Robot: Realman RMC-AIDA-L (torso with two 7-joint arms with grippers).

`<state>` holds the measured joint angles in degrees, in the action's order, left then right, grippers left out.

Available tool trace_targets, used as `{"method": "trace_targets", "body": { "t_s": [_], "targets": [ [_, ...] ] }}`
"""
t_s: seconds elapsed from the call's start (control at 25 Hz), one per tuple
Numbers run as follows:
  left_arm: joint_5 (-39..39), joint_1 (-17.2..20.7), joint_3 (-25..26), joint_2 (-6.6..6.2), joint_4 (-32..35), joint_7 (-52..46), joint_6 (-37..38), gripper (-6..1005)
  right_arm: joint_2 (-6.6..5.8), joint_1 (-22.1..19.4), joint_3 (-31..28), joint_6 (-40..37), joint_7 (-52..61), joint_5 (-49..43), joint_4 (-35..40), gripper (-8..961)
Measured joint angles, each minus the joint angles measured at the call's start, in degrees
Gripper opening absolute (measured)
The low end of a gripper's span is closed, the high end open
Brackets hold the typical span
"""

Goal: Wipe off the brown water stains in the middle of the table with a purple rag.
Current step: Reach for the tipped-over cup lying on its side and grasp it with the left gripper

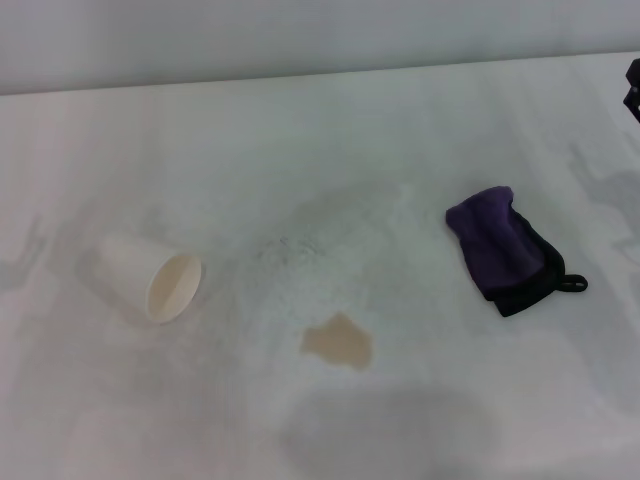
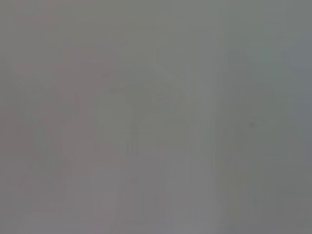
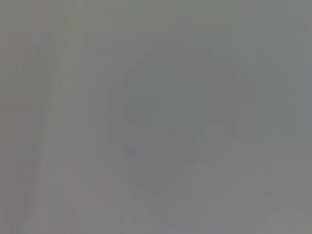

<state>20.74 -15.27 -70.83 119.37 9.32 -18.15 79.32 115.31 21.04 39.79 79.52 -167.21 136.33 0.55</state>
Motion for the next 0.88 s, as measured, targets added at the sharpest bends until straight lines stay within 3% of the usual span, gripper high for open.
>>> {"method": "trace_targets", "body": {
  "t_s": [0.88],
  "targets": [
    [-4.9, -2.1, -0.1, 0.09, -1.5, 0.2, -1.6, 864, 0.09, 0.3, 0.3, -1.3, 0.5, -0.1, -1.4, 824]
  ]
}}
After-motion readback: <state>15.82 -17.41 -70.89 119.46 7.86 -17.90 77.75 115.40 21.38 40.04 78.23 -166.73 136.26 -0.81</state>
